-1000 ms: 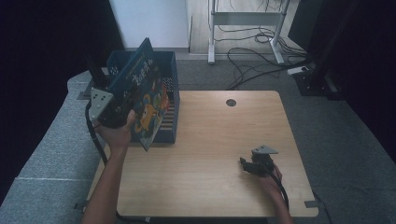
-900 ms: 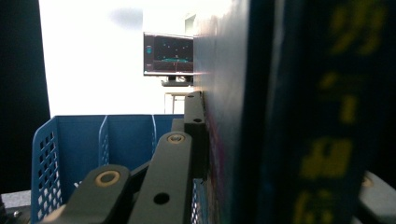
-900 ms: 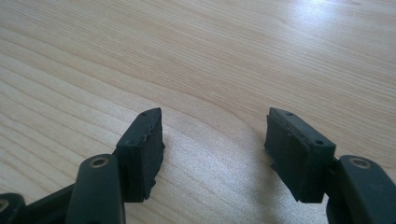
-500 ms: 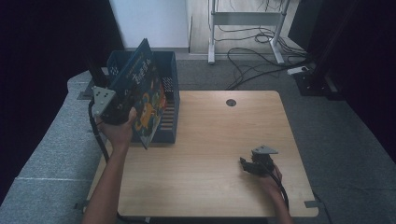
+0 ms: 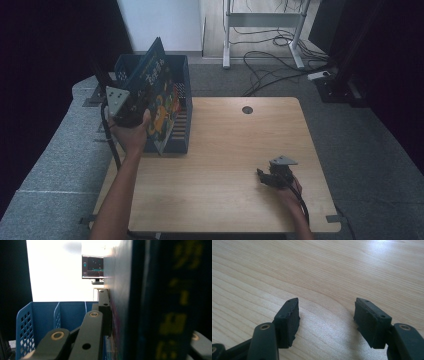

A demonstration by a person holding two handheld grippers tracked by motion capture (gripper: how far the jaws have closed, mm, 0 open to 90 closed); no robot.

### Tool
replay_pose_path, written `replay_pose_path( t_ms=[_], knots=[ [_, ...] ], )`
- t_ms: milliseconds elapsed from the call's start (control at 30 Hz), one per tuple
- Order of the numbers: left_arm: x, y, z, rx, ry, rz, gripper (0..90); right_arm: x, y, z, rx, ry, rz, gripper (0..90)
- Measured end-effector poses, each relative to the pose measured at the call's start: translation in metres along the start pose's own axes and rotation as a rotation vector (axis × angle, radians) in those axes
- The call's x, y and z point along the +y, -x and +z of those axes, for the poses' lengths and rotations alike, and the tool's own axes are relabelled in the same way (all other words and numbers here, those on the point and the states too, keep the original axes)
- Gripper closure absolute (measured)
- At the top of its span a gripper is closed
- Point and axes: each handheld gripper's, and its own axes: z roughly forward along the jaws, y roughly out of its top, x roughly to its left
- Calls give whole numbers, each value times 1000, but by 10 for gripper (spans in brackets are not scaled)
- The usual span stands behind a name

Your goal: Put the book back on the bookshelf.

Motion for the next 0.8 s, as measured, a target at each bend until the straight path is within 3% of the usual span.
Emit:
replay_pose_path(
  t_ms=[800],
  knots=[
    [-1, 11, 33, 13, -22, 18, 821, 0, 0, 0, -3, 1, 2, 359]
  ],
)
